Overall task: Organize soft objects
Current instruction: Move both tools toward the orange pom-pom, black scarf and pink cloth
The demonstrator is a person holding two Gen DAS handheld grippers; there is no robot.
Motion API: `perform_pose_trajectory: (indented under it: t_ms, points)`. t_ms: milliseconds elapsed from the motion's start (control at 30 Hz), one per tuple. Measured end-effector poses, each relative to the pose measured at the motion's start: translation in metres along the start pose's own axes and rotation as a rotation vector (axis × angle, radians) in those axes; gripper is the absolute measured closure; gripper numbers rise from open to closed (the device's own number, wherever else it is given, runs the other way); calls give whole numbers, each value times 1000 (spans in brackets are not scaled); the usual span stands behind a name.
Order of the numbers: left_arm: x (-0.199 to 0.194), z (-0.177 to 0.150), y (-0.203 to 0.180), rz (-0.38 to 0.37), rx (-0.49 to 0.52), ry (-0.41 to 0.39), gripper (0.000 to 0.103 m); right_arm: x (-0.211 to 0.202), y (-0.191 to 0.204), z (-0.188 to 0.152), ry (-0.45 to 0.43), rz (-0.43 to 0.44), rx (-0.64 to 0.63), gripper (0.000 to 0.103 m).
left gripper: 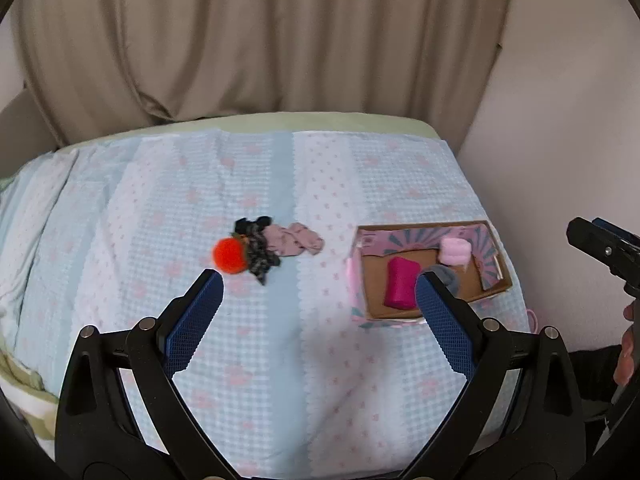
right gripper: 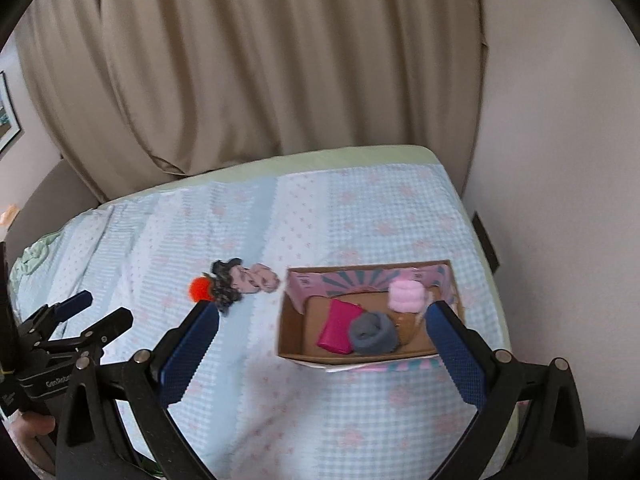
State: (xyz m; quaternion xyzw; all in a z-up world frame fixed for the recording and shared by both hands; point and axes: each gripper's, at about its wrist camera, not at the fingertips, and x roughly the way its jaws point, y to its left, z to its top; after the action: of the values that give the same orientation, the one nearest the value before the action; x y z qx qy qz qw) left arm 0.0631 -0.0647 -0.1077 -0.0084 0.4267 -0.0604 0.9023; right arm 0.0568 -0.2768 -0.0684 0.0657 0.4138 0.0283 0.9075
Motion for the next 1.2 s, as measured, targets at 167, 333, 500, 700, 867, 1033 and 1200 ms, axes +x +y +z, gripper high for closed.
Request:
perform_pose_trajectory:
  t_ms: [167,333,500,700,867,1033,1200]
  points:
    - [-2,2,44,-17,-14,-13,6,1,40,2,-23,12,-28,0]
    - [7,6,86,-34,9,-1,7,10,73,6,-41,24,17,0]
    - [27,7,128,-60,29,15,7,33,114,7,-41,13,29,0]
    - [66,8,166,-83,77,39,7,67,149,7,-34,15,52,0]
    - [110,10,187,-112,120,84,7,105,175,6,-17,3,47,0]
    - [165,6,205,-138,180,114,7,154,192,3,10,-6,62,0]
    - [234,0,217,-187,228,142,7,211,203,-5,44,-9,61,14]
